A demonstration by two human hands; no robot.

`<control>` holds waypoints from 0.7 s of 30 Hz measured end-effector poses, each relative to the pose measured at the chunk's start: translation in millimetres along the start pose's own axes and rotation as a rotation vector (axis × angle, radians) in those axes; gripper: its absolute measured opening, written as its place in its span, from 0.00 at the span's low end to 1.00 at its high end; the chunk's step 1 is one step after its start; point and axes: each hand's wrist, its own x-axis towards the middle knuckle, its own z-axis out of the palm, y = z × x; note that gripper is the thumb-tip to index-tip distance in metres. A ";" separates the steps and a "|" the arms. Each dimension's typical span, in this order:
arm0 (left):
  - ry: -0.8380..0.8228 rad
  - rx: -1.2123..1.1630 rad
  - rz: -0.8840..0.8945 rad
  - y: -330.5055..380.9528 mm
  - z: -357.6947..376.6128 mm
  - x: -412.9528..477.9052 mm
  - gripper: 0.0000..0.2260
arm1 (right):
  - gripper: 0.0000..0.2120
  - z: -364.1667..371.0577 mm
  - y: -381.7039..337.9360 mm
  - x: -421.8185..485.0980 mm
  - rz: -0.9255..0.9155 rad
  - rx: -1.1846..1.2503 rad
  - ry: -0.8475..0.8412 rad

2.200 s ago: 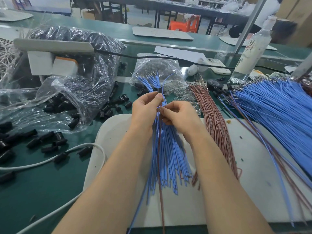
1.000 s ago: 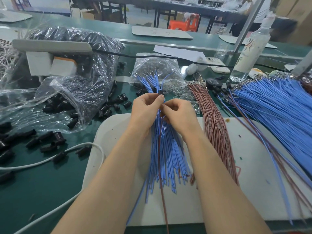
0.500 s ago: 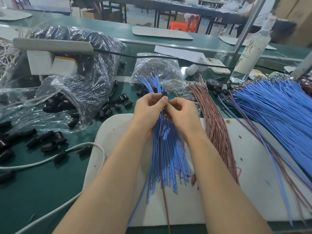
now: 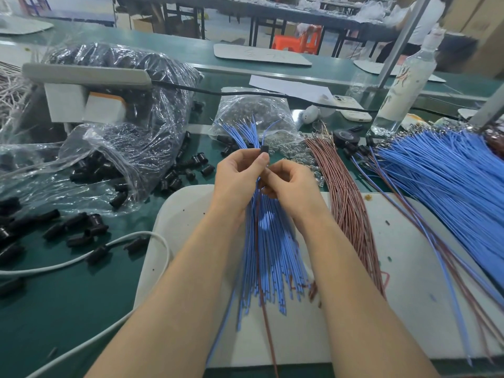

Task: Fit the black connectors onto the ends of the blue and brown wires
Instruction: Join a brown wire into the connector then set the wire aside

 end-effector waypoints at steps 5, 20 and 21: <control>-0.013 0.013 0.005 1.1 -1.0 -1.3 0.03 | 0.11 0.5 0.5 0.5 -0.004 -0.008 -0.004; -0.179 0.412 0.368 -1.6 2.0 -5.5 0.09 | 0.09 -1.3 8.4 -0.1 -0.116 -0.182 0.210; -0.186 0.403 0.370 -1.3 2.5 -6.4 0.09 | 0.09 -1.6 8.9 0.5 -0.117 -0.184 0.214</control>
